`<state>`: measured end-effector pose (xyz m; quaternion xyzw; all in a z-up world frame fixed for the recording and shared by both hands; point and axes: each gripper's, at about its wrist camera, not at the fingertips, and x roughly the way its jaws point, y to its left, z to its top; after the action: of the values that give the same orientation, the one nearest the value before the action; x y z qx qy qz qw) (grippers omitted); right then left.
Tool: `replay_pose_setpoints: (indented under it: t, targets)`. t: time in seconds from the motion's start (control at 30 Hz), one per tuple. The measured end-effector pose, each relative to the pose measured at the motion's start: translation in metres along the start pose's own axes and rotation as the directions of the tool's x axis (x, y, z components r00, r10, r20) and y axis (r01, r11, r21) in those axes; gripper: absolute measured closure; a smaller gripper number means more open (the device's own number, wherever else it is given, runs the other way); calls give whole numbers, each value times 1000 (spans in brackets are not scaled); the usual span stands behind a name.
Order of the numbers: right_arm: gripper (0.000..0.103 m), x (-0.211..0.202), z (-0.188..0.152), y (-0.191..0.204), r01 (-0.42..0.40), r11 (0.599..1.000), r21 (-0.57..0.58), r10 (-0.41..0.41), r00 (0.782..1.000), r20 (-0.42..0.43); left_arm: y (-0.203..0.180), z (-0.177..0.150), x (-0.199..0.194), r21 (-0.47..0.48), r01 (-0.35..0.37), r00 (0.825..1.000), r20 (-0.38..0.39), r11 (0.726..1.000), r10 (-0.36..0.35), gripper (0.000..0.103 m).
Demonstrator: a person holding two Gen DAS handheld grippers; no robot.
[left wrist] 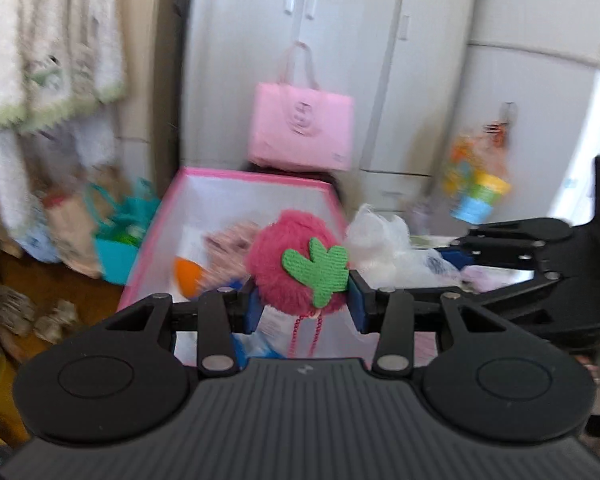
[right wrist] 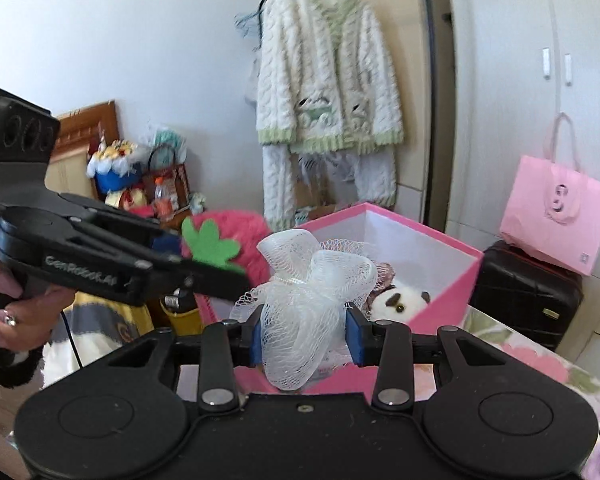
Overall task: Organize soft objects
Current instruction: 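Carry the strawberry sponge with the left gripper while the right gripper carries the bath puff to the box, then lower both items into the pink box and open both grippers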
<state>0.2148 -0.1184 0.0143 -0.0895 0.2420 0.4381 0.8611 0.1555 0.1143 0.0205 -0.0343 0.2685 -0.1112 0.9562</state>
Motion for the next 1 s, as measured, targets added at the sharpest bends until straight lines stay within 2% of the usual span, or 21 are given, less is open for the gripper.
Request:
replay_pose_setpoints:
  t: [0.1, 0.2, 0.37, 0.47, 0.53, 0.63, 0.67, 0.73, 0.77, 0.83, 0.93, 1.0]
  targets:
    - [58, 22, 5, -4, 2, 1000, -31, -2, 1000, -14, 9, 1, 20, -30, -2, 1000, -22, 1000, 1, 62]
    - [58, 43, 8, -7, 5, 998, -61, -8, 999, -42, 24, 5, 36, -75, -34, 999, -21, 997, 33, 62]
    - [58, 79, 14, -15, -30, 998, -53, 25, 995, -100, 43, 2, 61, -142, -84, 995, -72, 986, 74, 62]
    - [58, 96, 12, -17, -34, 998, -56, 26, 991, -130, 48, 0, 71, -145, -102, 991, -99, 984, 88, 62]
    - [56, 107, 11, -20, -38, 998, -50, 30, 988, -155, 50, 0, 78, -138, -90, 990, -117, 986, 74, 62]
    - [53, 118, 10, -22, -29, 998, -63, 16, 980, -197, 50, 2, 87, -135, -110, 984, -152, 985, 89, 61]
    - [53, 119, 10, -21, -21, 997, -76, 5, 980, -200, 50, 2, 87, -138, -121, 984, -150, 983, 100, 56]
    - [45, 119, 10, -20, 6, 995, -102, -27, 979, -200, 48, 4, 85, -131, -170, 977, -150, 977, 150, 46]
    - [41, 116, 9, -20, 23, 994, -107, -43, 980, -194, 44, 5, 80, -112, -170, 978, -139, 979, 154, 42]
    - [39, 105, 7, -20, 34, 993, -112, -53, 983, -177, 38, 6, 71, -80, -172, 980, -114, 982, 162, 36]
    - [37, 78, 3, -21, -1, 996, -85, -11, 991, -135, 27, 7, 54, -37, -195, 979, -60, 980, 193, 35]
    - [36, 56, -4, -22, -18, 998, -52, 13, 996, -93, 19, 9, 44, -12, -190, 981, -42, 982, 189, 33]
